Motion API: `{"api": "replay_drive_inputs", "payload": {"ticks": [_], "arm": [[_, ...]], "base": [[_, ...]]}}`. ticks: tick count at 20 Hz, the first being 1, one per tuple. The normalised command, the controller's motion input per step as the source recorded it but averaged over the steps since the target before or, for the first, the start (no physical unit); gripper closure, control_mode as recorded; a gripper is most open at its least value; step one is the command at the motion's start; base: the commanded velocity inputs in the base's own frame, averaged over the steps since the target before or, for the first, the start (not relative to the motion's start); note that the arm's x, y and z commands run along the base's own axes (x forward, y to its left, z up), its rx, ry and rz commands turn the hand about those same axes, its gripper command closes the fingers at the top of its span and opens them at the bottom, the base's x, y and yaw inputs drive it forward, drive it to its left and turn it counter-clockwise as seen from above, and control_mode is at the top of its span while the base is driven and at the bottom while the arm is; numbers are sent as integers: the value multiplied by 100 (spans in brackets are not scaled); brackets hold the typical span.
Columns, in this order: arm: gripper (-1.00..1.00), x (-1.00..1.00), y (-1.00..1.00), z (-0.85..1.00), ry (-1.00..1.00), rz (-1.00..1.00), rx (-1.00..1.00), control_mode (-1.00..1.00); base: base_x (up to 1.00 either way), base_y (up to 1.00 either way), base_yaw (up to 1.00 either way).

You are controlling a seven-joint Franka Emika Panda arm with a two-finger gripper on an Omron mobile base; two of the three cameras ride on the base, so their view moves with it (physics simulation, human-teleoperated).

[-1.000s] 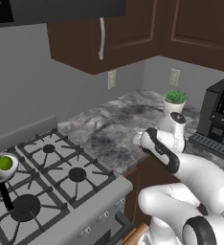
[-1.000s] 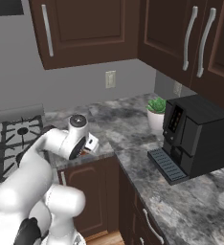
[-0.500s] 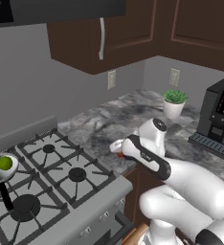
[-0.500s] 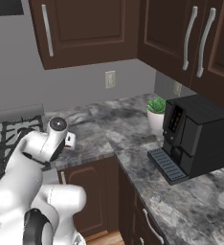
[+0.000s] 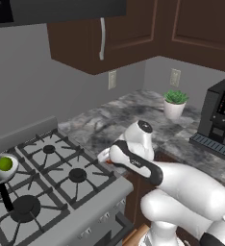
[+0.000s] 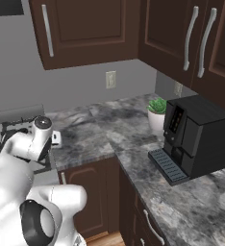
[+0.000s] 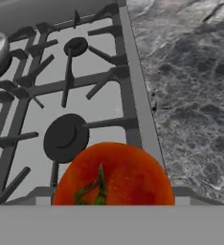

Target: Put the tomato and lime in the pan. Then turn on the rear center burner and set the heat to medium.

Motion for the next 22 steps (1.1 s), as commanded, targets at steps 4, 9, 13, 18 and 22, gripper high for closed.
{"api": "replay_drive_inputs", "payload": {"ticks": [4,9,13,18,22], "arm": [[100,-24,18,16,0,16,-8,-100],[100,-16,37,26,1,12,-11,-100],[100,-5,79,16,3,15,-11,-100],[100,0,81,20,1,10,-8,-100],[100,0,77,12,0,10,-7,-100]], "base": [[0,0,0],[0,0,0],[0,0,0],[0,0,0],[0,0,0]]}}
